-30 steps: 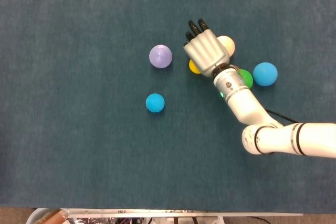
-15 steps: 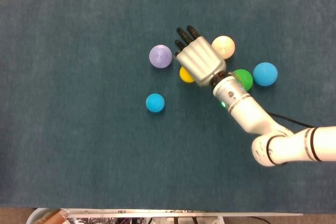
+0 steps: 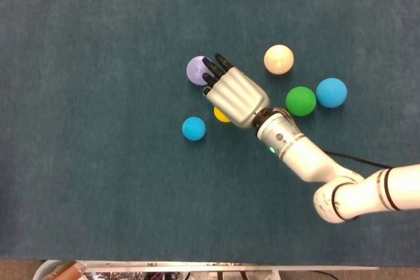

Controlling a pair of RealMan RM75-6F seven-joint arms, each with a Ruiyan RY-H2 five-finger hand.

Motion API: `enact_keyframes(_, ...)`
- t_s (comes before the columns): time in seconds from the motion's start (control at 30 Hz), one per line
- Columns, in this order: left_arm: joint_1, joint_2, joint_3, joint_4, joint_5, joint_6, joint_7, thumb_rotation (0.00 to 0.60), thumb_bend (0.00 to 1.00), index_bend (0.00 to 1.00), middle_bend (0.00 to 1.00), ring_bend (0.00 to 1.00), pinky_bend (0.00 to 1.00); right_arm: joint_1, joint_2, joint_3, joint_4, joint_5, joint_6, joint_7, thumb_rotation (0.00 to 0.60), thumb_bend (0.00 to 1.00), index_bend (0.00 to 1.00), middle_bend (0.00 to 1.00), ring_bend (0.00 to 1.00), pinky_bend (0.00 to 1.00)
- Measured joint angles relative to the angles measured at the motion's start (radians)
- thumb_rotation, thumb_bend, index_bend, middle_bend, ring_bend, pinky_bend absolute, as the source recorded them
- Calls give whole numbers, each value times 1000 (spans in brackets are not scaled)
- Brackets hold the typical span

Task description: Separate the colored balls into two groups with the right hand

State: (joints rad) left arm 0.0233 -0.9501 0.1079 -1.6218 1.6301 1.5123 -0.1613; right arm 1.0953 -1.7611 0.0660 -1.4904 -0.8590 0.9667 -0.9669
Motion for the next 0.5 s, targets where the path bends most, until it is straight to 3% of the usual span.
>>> enact_keyframes(0.3,5,-1,1,5,-2,4,-6,600,443,317,213,209,195,19,-48,12,44,15,15,-61,600,64,454,266,61,109)
enact_keyframes(0.5,6,-3,0,10,-4,4,-11,600,443,317,213,209,195,25,-80,32,73,26,32,-76,600,63,260,251,61,109)
